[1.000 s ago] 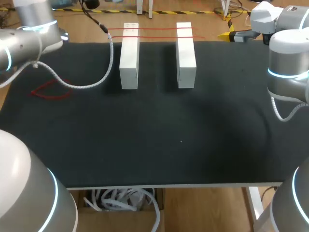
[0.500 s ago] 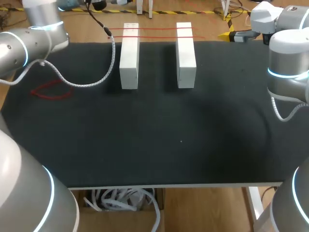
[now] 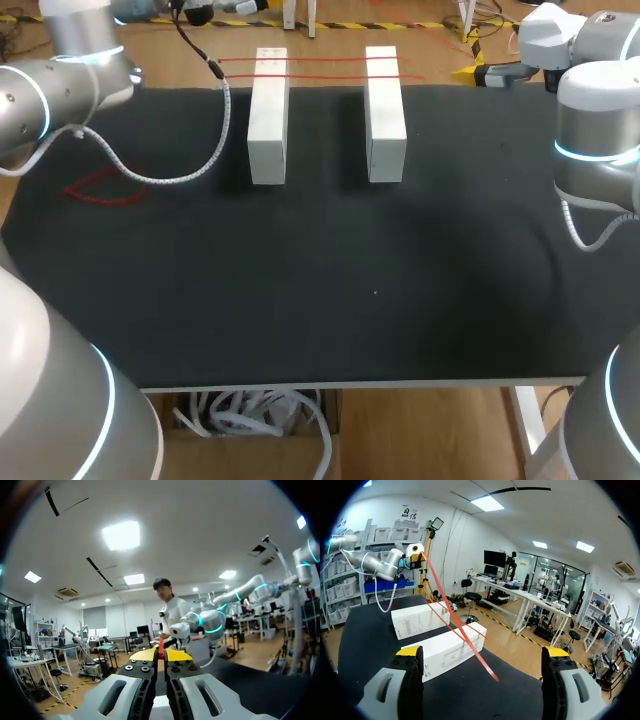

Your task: Grab the tape and strap the tape.

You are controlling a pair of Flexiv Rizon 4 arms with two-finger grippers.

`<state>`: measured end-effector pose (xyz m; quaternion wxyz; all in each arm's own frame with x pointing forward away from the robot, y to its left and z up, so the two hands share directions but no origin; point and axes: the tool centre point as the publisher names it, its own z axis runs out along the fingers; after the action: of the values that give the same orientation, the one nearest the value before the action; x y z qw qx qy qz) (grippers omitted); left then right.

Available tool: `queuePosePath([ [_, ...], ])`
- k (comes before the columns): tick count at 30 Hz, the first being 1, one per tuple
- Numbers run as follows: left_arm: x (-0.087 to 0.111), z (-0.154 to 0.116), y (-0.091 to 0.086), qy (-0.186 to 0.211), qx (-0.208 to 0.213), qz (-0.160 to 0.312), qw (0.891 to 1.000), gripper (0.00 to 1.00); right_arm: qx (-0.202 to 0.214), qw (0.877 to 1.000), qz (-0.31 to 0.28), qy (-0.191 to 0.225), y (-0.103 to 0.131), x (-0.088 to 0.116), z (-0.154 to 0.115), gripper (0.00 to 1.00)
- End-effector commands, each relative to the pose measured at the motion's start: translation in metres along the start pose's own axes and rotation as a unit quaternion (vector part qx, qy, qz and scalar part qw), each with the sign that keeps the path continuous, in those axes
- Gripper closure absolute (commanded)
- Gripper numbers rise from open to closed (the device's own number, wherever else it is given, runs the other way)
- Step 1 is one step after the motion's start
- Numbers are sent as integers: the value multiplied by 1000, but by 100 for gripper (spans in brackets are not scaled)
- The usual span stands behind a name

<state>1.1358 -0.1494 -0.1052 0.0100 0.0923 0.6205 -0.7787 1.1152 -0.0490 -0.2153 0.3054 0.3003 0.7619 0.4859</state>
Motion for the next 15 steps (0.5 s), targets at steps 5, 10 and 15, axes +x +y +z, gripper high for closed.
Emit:
queuePosePath([
  [5, 21, 2, 0, -69, -8, -3, 998, 100, 0, 1000, 0, 0, 0, 0, -1, 0],
  [10, 23, 0, 0, -78, -10, -2, 997, 100, 0, 1000, 0, 0, 0, 0, -1, 0],
  [15, 23, -2, 2, -87, -13, -4, 996, 100, 0, 1000, 0, 0, 0, 0, -1, 0],
])
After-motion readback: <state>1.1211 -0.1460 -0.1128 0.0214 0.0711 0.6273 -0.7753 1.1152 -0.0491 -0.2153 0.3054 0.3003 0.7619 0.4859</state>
